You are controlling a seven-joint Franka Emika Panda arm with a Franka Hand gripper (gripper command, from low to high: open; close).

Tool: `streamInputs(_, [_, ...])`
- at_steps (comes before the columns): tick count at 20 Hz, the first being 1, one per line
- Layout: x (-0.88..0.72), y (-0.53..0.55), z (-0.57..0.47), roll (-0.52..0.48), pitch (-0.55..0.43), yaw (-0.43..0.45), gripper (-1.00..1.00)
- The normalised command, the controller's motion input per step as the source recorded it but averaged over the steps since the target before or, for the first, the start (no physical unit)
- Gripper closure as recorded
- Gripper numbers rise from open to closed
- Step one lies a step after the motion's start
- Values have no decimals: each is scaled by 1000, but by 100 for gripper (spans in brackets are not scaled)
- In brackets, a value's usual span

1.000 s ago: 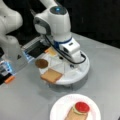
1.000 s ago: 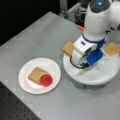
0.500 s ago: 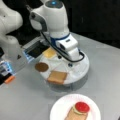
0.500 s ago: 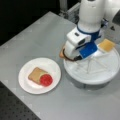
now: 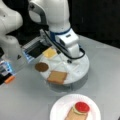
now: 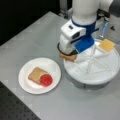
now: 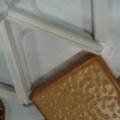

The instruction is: Ingredient selection for cheeseburger or sandwich

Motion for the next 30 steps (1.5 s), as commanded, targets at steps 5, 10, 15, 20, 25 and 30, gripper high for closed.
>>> streamInputs(5, [158, 4, 176, -29, 180, -457, -100])
streamInputs(10, [154, -123, 172, 12, 251, -930, -100])
streamInputs(15, [158, -208, 107, 152, 200, -846, -100])
streamInputs(20, [214, -322, 134, 121, 69, -671, -100])
streamInputs(25, [219, -501, 171, 107, 25, -356, -100])
streamInputs(30, [241, -436, 42, 160, 18, -176, -100])
